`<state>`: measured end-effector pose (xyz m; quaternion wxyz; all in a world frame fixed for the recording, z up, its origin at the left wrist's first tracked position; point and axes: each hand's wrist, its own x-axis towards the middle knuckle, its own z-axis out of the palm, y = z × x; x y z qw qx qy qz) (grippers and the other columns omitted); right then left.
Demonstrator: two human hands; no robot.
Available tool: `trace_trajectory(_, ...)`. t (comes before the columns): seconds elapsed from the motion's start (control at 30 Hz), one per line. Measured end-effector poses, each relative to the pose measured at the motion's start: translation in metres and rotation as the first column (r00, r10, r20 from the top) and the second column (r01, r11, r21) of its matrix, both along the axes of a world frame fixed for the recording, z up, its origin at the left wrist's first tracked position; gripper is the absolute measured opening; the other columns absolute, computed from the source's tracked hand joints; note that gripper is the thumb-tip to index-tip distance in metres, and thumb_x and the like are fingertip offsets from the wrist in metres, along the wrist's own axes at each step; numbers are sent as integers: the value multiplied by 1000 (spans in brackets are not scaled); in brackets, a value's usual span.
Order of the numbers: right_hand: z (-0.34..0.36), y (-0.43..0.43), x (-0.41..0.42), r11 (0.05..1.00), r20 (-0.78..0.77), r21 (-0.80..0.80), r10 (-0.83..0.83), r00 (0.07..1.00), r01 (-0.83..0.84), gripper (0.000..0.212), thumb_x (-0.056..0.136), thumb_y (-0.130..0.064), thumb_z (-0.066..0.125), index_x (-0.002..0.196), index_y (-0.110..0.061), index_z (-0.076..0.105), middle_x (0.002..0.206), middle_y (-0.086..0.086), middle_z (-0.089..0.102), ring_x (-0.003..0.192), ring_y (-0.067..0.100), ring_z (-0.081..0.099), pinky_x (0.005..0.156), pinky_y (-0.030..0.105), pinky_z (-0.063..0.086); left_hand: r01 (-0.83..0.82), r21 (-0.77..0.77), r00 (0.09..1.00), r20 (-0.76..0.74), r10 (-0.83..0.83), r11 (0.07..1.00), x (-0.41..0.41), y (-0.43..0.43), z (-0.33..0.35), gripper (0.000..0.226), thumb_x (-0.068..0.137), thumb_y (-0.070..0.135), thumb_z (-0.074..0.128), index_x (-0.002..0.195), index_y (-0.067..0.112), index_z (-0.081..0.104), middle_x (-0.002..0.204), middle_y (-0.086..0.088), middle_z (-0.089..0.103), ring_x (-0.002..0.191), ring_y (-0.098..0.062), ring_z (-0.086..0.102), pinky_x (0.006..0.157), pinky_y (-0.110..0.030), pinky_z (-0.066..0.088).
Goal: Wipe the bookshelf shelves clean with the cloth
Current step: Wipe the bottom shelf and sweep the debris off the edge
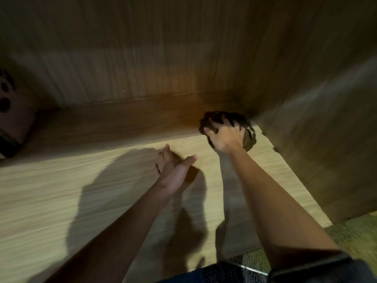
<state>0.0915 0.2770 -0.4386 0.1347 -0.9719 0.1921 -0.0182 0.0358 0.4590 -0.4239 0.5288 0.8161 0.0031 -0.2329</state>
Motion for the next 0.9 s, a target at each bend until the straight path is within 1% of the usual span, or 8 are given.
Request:
trace_trajectory(0.07,0,20,14,995,-7,14,101,995,-101,47,92,-59,29,137,-45,32,155,-6,16,141,30,10,115,46,6,-106,-245,987,-140,73,964,-1,14,2,79,85,44,57,148,34,9,152,-4,24,136,-32,27,109,-51,27)
trace_trajectory(0.17,-1,59,22,956,16,75,283,959,-284,46,90,-60,34,134,-47,38,154,-11,19,140,25,13,115,39,9,-332,-469,941,-230,249,819,-4,36,0,58,90,31,53,142,29,29,138,2,45,125,-18,42,102,-37,30)
trace_trajectory(0.3,4,99,11,866,90,144,470,878,-478,43,88,-58,42,128,-43,48,150,-14,28,139,19,19,113,34,13,-530,-382,807,47,589,757,-12,63,0,31,91,11,53,121,17,55,118,2,57,106,-11,52,90,-20,36)
trace_trajectory(0.4,4,114,-9,780,116,220,575,810,-586,41,85,-57,49,122,-41,55,147,-16,33,138,18,22,114,40,15,-585,-317,724,210,657,746,-17,81,0,30,92,5,47,120,10,58,116,-1,57,104,-10,50,86,-14,38)
trace_trajectory(0.5,0,123,-40,748,109,238,613,782,-619,39,84,-57,51,117,-39,60,144,-22,35,137,12,24,114,39,15,-569,-304,735,230,638,764,-25,95,1,29,93,4,46,120,8,58,113,-2,56,100,-10,51,76,-9,39)
trace_trajectory(0.63,-5,132,-96,698,240,261,623,745,-667,47,80,-61,49,110,-29,67,133,-16,52,128,12,38,108,33,29,-440,-280,851,174,496,853,-47,103,1,29,95,10,45,122,13,57,116,-2,58,99,-12,54,77,-17,45)
trace_trajectory(0.73,-8,142,-138,706,216,239,631,745,-667,50,80,-59,50,108,-23,69,128,-6,58,120,17,46,103,36,32,-327,-231,910,184,371,917,-71,107,4,30,96,7,42,122,12,58,115,-1,56,104,-13,51,85,-18,42)
trace_trajectory(0.9,-7,163,-217,645,361,262,624,693,-718,43,79,-51,51,98,-20,72,107,-7,67,90,-2,33,82,4,21,-153,-34,947,281,156,988,-122,122,-2,32,92,-2,41,109,11,66,112,-1,64,103,-10,55,86,-11,36)
